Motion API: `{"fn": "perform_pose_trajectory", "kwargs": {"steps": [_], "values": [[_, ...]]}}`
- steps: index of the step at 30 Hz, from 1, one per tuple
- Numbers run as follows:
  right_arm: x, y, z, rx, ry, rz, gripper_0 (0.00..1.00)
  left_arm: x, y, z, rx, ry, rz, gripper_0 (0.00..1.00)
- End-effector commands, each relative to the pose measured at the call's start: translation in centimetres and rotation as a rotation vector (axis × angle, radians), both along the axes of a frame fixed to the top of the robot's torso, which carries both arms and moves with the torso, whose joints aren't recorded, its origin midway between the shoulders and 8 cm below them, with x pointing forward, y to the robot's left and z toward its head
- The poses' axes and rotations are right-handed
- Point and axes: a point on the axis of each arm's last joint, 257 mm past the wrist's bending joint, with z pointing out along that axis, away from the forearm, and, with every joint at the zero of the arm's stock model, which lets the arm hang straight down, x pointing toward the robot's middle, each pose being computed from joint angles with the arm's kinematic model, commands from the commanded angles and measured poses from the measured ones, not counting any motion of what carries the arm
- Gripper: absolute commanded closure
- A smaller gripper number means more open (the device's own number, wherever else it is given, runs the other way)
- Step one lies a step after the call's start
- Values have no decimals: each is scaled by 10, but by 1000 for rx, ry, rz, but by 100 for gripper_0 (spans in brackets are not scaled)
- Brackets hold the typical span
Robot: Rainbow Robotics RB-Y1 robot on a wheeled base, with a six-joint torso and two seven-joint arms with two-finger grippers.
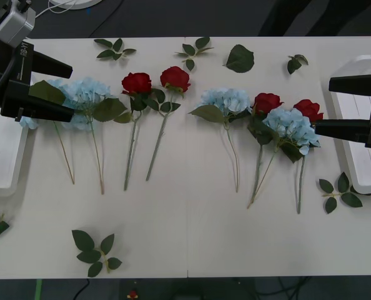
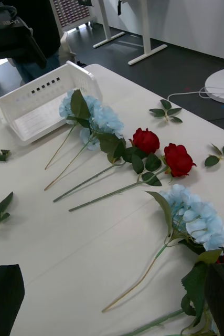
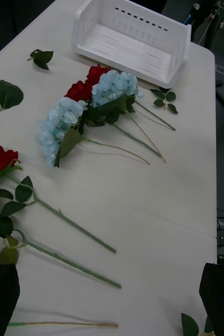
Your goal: Place the red flowers into the right box and the blue flowers into the left box. If a person shows an open palm, hand one flower to the person first, then continue sorting.
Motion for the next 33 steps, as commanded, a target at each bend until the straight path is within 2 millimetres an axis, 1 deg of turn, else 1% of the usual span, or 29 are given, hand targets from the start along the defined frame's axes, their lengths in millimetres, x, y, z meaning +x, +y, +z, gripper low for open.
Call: {"fn": "perform_pose_trajectory", "kwargs": {"steps": [1, 2, 3, 5, 8, 10, 11, 12, 17, 21, 23, 24, 26, 27, 29, 30, 31, 33], "values": [[-7, 15, 13, 8, -49, 47, 0, -17, 7, -52, 18, 79, -25, 0], [-7, 15, 13, 8, -49, 47, 0, -15, 8, -47, -1, 74, -16, 0], [-7, 15, 13, 8, -49, 47, 0, -15, 8, -48, -9, 82, -15, 0], [-7, 15, 13, 8, -49, 47, 0, -10, 13, -44, -18, 85, -5, 0], [-7, 15, 13, 8, -49, 47, 0, -3, 22, -40, 37, 70, 10, 0], [-7, 15, 13, 8, -49, 47, 0, 2, 33, -40, 94, 62, 34, 0], [-10, 11, -12, 12, 19, 32, 0, 5, 36, -40, 113, 61, 48, 0], [-10, 11, -13, 12, 21, 31, 0, 8, 38, -40, 122, 61, 60, 0], [-2, -1, -18, -9, 29, -19, 0, 20, 43, -57, 114, 105, 166, 0], [3, -9, -25, -4, 105, -80, 0, 23, 43, -72, 102, 161, 224, 0], [10, -18, -33, -7, 162, -147, 0, 25, 47, -77, 107, 201, 270, 0], [12, -22, -35, -7, 179, -169, 0, 23, 47, -80, 109, 220, 280, 0], [21, -36, -44, -12, 243, -258, 0, 21, 45, -89, 102, 291, 324, 0], [22, -40, -48, -15, 267, -283, 0, 22, 44, -91, 100, 306, 335, 0], [25, -55, -61, -22, 357, -376, 0, 22, 41, -101, 89, 364, 382, 0], [26, -58, -64, -23, 375, -399, 0, 23, 40, -102, 83, 373, 393, 0], [27, -66, -70, -24, 412, -448, 0, 25, 39, -104, 76, 394, 415, 0], [29, -77, -78, -33, 456, -513, 0, 28, 40, -109, 79, 422, 446, 0]]}}
